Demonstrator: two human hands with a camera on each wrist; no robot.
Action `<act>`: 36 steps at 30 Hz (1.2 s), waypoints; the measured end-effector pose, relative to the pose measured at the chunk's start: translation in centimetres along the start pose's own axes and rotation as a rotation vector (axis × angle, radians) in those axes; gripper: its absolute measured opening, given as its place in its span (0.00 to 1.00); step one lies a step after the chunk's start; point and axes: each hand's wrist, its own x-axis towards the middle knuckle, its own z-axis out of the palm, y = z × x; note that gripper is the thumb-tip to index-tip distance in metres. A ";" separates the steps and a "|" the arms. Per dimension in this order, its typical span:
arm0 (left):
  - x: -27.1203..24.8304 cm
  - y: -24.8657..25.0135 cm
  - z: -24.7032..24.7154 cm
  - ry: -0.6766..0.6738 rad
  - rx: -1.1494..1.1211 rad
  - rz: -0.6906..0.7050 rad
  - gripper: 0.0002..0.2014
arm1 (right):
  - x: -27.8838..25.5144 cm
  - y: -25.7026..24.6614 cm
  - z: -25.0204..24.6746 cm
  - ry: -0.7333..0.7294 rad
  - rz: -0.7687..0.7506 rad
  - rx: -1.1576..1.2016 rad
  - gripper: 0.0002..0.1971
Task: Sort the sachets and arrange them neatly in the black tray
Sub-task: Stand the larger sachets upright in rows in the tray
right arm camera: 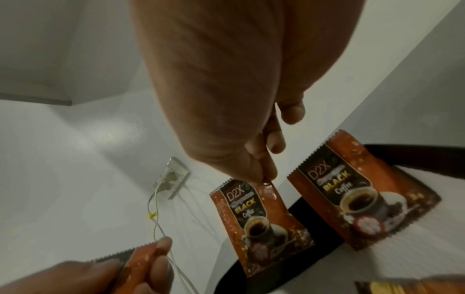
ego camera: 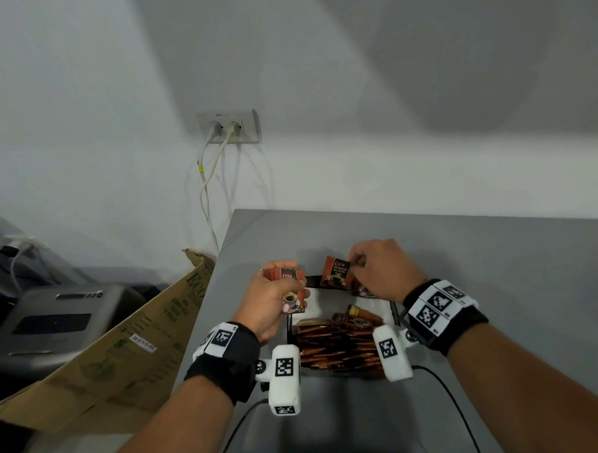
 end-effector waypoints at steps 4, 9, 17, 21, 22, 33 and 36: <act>-0.1 -0.2 -0.1 0.000 0.018 -0.008 0.15 | 0.3 0.4 1.2 0.002 -0.026 -0.063 0.10; 0.0 -0.5 -0.1 -0.010 0.030 -0.027 0.15 | 0.9 1.4 2.3 0.041 -0.044 -0.115 0.10; 0.1 -0.5 -0.1 -0.035 0.040 -0.046 0.15 | 1.2 1.4 2.1 0.004 -0.052 -0.153 0.09; 0.1 -0.5 -0.1 -0.045 0.046 -0.055 0.16 | 1.3 1.5 2.3 0.007 -0.051 -0.157 0.09; 0.1 -0.5 -0.2 -0.046 0.049 -0.058 0.16 | 1.3 1.4 2.3 0.007 -0.051 -0.158 0.09; 0.0 -0.5 0.0 -0.049 0.024 -0.070 0.18 | 1.6 1.1 2.8 0.011 -0.093 -0.222 0.10; -0.1 -0.4 0.0 -0.044 -0.027 -0.080 0.20 | 1.5 1.2 2.6 0.008 -0.081 -0.194 0.09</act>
